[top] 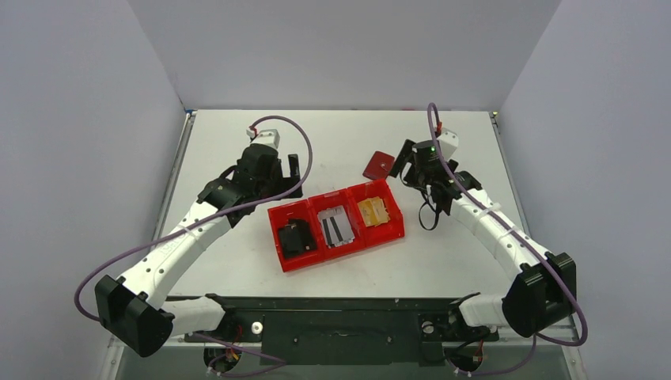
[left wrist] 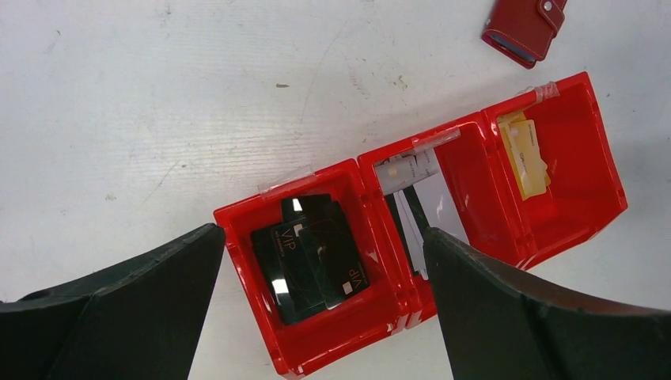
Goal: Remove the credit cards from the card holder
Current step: Move the storage box to the corner of the board.
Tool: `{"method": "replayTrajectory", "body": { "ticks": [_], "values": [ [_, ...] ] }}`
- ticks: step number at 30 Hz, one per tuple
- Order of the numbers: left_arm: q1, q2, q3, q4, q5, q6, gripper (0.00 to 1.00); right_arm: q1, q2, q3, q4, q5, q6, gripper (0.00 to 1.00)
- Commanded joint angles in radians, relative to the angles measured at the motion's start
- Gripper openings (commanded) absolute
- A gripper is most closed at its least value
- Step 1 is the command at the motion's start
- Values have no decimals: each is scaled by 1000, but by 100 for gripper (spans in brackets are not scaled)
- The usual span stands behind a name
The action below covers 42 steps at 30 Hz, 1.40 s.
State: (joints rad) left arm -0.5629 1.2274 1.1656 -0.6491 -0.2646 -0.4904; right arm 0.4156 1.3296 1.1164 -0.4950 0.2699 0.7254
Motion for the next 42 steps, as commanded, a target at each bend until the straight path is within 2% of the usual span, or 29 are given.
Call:
{"method": "replayTrajectory", "body": {
  "ticks": [1, 6, 13, 24, 32, 42],
  "values": [
    [10, -26, 9, 5, 24, 2, 97, -4, 15, -83, 55, -107, 26, 100],
    [15, -17, 8, 2, 33, -1, 97, 15, 54, -158, 134, -141, 30, 100],
    [28, -3, 27, -15, 42, -1, 97, 30, 221, -103, 157, -146, -3, 100],
    [61, -13, 48, -48, 37, 0, 97, 181, 406, 77, 83, -72, -45, 99],
    [89, -28, 50, -62, 42, 1, 97, 254, 509, 194, 65, -98, -8, 99],
    [174, -50, 134, -139, 27, -58, 97, 369, 707, 456, 27, -88, 96, 98]
  ]
}}
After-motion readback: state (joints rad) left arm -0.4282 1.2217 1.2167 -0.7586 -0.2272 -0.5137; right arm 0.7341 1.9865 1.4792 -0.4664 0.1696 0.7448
